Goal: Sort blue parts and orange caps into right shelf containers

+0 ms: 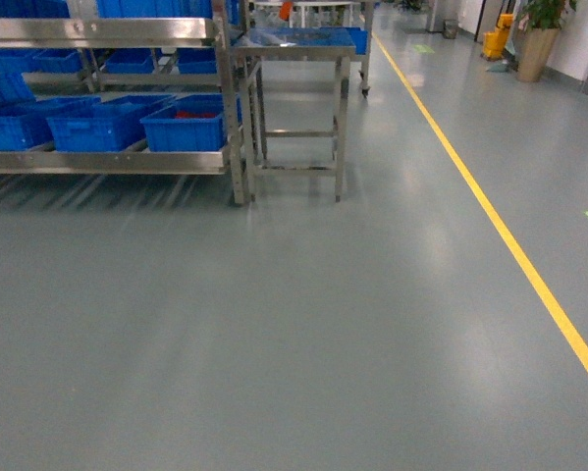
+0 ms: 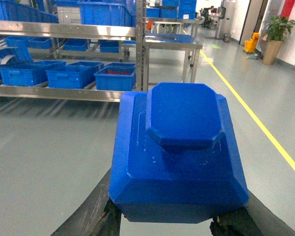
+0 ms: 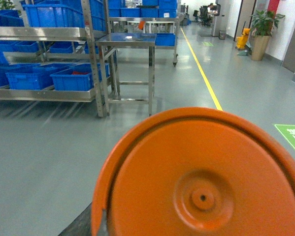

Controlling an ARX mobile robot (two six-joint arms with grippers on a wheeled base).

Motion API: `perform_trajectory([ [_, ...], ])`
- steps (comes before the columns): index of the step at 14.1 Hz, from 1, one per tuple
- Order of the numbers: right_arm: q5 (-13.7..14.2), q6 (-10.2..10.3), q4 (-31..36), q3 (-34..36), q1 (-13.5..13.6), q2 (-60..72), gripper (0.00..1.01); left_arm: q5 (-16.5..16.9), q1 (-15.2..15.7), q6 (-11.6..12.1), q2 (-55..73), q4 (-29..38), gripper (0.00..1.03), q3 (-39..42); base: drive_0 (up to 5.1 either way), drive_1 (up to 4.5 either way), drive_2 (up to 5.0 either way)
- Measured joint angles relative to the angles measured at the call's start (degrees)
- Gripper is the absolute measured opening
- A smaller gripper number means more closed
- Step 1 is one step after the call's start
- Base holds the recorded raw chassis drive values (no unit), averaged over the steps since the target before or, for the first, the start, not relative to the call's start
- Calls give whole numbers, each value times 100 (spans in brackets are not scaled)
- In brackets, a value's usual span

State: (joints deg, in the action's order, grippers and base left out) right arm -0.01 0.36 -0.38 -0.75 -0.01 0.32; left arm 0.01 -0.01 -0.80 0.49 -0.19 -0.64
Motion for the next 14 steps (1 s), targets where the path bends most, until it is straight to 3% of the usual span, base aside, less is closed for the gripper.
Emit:
perform_trajectory([
  [14,-2,0,7,0,0,0,44,-7,0,-2,0,-28,40,0,1,416,-414],
])
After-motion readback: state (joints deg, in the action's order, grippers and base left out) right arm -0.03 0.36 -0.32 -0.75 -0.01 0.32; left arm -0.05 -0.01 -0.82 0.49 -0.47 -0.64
